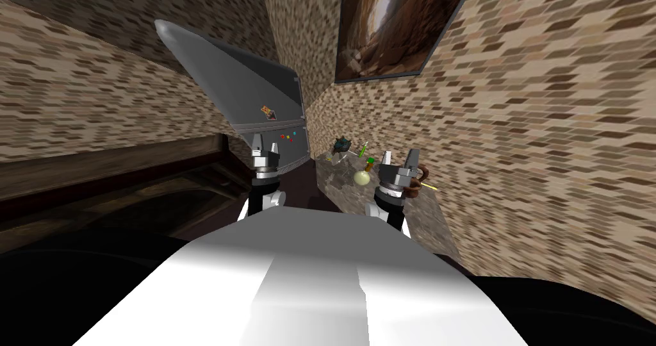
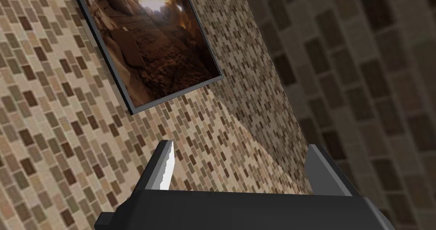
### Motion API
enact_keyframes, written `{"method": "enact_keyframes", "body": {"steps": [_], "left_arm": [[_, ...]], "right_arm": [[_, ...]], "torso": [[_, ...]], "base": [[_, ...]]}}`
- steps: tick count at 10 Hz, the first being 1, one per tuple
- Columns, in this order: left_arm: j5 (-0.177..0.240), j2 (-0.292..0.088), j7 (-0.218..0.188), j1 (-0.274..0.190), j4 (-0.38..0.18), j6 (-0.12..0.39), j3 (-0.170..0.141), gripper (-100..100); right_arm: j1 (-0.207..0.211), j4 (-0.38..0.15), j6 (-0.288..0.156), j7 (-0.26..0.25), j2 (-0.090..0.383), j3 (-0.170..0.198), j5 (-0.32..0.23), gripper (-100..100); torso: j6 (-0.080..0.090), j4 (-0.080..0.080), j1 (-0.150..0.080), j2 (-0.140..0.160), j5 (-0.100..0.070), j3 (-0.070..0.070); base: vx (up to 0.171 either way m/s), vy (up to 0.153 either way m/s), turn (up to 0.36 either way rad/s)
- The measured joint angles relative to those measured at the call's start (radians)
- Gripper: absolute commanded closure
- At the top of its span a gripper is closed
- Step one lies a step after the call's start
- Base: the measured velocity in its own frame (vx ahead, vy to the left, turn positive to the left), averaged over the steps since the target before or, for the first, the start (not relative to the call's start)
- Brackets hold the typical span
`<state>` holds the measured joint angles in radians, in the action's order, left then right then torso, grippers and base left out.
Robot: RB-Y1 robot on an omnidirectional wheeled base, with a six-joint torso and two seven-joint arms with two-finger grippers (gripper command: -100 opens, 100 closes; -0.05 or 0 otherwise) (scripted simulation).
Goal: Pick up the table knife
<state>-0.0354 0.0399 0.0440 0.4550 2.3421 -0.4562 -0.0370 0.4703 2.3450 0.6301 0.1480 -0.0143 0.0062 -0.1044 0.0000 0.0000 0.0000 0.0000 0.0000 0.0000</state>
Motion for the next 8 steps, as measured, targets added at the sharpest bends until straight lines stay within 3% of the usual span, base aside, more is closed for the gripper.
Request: {"method": "enact_keyframes", "body": {"steps": [8], "left_arm": [[0.000, 0.000, 0.000, 0.000, 0.000, 0.000, 0.000, 0]], "right_arm": [[-0.046, -0.055, -0.045, -0.038, 0.215, -0.014, 0.024, -100]], "torso": [[0.000, -0.001, 0.007, -0.006, 0.002, -0.004]], "base": [[0.071, 0.090, 0.033]]}}
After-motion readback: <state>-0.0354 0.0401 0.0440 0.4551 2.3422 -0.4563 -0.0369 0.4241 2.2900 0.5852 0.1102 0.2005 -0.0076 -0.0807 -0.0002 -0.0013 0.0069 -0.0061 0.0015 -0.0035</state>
